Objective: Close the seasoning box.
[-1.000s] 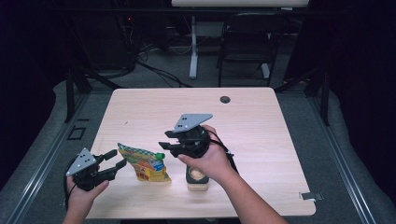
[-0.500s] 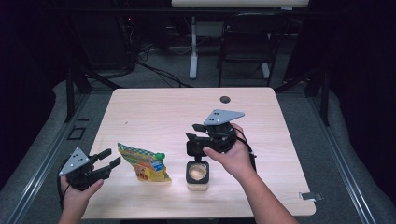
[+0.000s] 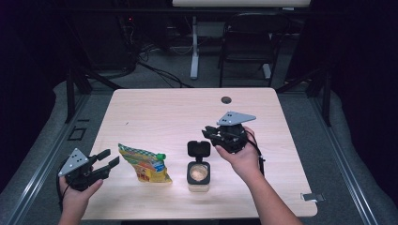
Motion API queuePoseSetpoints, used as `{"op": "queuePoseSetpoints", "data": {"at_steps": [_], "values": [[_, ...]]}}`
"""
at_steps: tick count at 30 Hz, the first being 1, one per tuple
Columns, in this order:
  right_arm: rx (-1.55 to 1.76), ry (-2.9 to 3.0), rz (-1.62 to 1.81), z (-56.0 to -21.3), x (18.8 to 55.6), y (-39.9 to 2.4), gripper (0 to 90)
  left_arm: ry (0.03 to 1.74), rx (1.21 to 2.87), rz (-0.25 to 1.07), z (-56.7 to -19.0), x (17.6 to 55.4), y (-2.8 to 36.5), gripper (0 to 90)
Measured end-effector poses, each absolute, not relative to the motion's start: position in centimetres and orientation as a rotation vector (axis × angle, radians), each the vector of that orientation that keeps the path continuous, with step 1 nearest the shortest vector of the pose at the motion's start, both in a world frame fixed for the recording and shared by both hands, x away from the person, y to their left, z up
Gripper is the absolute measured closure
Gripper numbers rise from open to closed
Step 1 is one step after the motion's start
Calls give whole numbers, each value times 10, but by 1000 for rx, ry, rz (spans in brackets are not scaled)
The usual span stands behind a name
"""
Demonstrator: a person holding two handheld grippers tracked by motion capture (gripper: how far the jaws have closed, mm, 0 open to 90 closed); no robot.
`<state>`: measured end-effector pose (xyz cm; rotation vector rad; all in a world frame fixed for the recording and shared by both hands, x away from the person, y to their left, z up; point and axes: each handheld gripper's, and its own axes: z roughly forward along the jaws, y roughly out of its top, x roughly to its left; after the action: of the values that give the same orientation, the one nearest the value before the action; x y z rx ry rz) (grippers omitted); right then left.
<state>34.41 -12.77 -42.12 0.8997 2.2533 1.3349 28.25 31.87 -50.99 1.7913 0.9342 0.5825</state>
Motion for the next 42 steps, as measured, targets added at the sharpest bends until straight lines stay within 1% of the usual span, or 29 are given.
{"op": "queuePoseSetpoints", "data": {"at_steps": [9, 23, 42], "values": [[946, 2256, 1298, -437, 351, -130, 900, 959, 1786, 589, -510, 284, 321, 505], [993, 2280, 1290, -449, 364, -126, 900, 967, 1783, 590, -512, 284, 322, 511], [985, 2306, 1280, -454, 364, -120, 900, 969, 1784, 588, -512, 284, 322, 510]]}}
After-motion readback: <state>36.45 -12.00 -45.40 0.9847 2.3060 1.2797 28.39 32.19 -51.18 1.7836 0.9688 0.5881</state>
